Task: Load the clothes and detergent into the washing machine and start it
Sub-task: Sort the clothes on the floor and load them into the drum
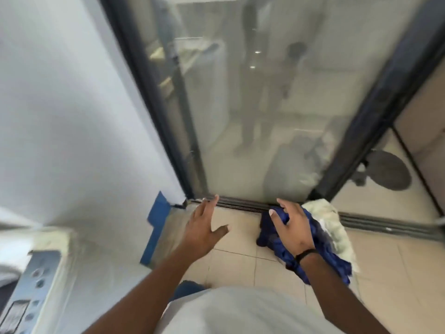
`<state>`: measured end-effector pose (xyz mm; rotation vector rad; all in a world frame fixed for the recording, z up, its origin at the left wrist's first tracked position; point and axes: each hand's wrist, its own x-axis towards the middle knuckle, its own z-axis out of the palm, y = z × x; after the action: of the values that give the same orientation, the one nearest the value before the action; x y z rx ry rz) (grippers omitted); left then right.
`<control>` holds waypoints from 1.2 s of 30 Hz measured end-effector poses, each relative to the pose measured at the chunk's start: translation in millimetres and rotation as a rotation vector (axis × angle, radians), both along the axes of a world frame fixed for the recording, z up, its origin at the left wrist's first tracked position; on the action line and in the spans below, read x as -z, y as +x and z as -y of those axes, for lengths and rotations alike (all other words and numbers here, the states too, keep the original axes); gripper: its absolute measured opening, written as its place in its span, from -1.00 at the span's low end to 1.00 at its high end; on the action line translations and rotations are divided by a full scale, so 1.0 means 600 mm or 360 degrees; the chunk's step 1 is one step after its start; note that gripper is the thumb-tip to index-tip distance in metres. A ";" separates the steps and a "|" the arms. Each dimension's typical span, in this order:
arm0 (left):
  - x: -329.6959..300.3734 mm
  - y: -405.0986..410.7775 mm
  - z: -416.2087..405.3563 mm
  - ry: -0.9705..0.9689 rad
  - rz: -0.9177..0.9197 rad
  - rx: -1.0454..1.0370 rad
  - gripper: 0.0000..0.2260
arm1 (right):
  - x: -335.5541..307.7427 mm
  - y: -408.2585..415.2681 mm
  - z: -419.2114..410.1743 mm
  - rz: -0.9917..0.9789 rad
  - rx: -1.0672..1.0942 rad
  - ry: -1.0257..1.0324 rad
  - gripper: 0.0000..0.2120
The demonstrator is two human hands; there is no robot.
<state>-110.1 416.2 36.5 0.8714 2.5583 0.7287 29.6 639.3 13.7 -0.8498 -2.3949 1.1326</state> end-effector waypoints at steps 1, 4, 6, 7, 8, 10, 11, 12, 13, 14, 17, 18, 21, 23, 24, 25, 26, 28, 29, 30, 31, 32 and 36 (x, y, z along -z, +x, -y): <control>0.000 0.006 -0.029 0.0000 0.0030 0.0086 -0.21 | 0.002 0.020 -0.013 0.0011 0.0081 -0.0022 -0.62; 0.016 0.017 -0.112 0.0032 0.0159 0.0277 -0.15 | 0.009 0.071 -0.040 0.0041 0.0252 -0.0029 -0.60; 0.032 0.021 -0.163 -0.0004 0.0257 0.0391 -0.17 | 0.016 0.098 -0.056 0.0092 0.0345 -0.0048 -0.59; 0.039 0.024 -0.190 -0.0028 0.0311 0.0443 -0.19 | 0.020 0.109 -0.066 0.0117 0.0386 -0.0070 -0.58; 0.049 0.025 -0.213 -0.0042 0.0351 0.0495 -0.21 | 0.026 0.119 -0.076 0.0137 0.0411 -0.0101 -0.57; 0.062 0.023 -0.258 -0.0063 0.0438 0.0595 -0.23 | 0.035 0.131 -0.099 0.0191 0.0445 -0.0148 -0.54; 0.070 0.020 -0.282 -0.0076 0.0487 0.0639 -0.23 | 0.039 0.136 -0.113 0.0229 0.0477 -0.0163 -0.53; 0.079 0.014 -0.307 -0.0088 0.0526 0.0682 -0.23 | 0.043 0.139 -0.128 0.0261 0.0513 -0.0175 -0.52; 0.085 0.009 -0.330 -0.0095 0.0543 0.0721 -0.23 | 0.044 0.143 -0.141 0.0301 0.0556 -0.0189 -0.51; 0.090 0.005 -0.350 -0.0094 0.0548 0.0758 -0.21 | 0.043 0.146 -0.150 0.0339 0.0595 -0.0206 -0.51; 0.112 -0.003 -0.419 -0.0101 0.0617 0.0835 -0.25 | 0.051 0.155 -0.184 0.0458 0.0714 -0.0255 -0.53; 0.123 -0.003 -0.435 -0.0114 0.0640 0.0859 -0.26 | 0.055 0.158 -0.193 0.0504 0.0747 -0.0275 -0.53; 0.165 0.004 -0.475 -0.0197 0.0703 0.0963 -0.27 | 0.072 0.161 -0.214 0.0594 0.0880 -0.0317 -0.53; 0.203 0.014 -0.502 -0.0285 0.0732 0.1026 -0.29 | 0.093 0.162 -0.230 0.0593 0.0954 -0.0341 -0.52; 0.218 0.020 -0.514 -0.0342 0.0713 0.1063 -0.29 | 0.104 0.161 -0.237 0.0586 0.0995 -0.0369 -0.51; 0.236 0.026 -0.527 -0.0399 0.0698 0.1100 -0.28 | 0.124 0.162 -0.246 0.0597 0.1033 -0.0409 -0.50; 0.253 0.031 -0.540 -0.0442 0.0686 0.1125 -0.28 | 0.144 0.161 -0.253 0.0607 0.1050 -0.0443 -0.50; 0.293 0.042 -0.564 -0.0484 0.0698 0.1136 -0.29 | 0.192 0.160 -0.269 0.0602 0.1055 -0.0517 -0.48; 0.309 0.046 -0.574 -0.0499 0.0701 0.1139 -0.29 | 0.213 0.158 -0.278 0.0602 0.1062 -0.0554 -0.48; 0.335 0.053 -0.588 -0.0512 0.0700 0.1142 -0.29 | 0.244 0.155 -0.292 0.0617 0.1065 -0.0586 -0.47; 0.357 0.058 -0.601 -0.0519 0.0696 0.1148 -0.29 | 0.273 0.151 -0.303 0.0638 0.1056 -0.0620 -0.46; 0.383 0.065 -0.614 -0.0523 0.0703 0.1144 -0.30 | 0.306 0.148 -0.313 0.0650 0.1026 -0.0656 -0.45; 0.492 0.084 -0.678 -0.0511 0.0586 0.1175 -0.37 | 0.428 0.141 -0.347 0.0719 0.0928 -0.0720 -0.43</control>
<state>-59.9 823.1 -258.4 1.3000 1.7618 0.2118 114.3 847.6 -242.9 -1.9771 -1.9660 1.3398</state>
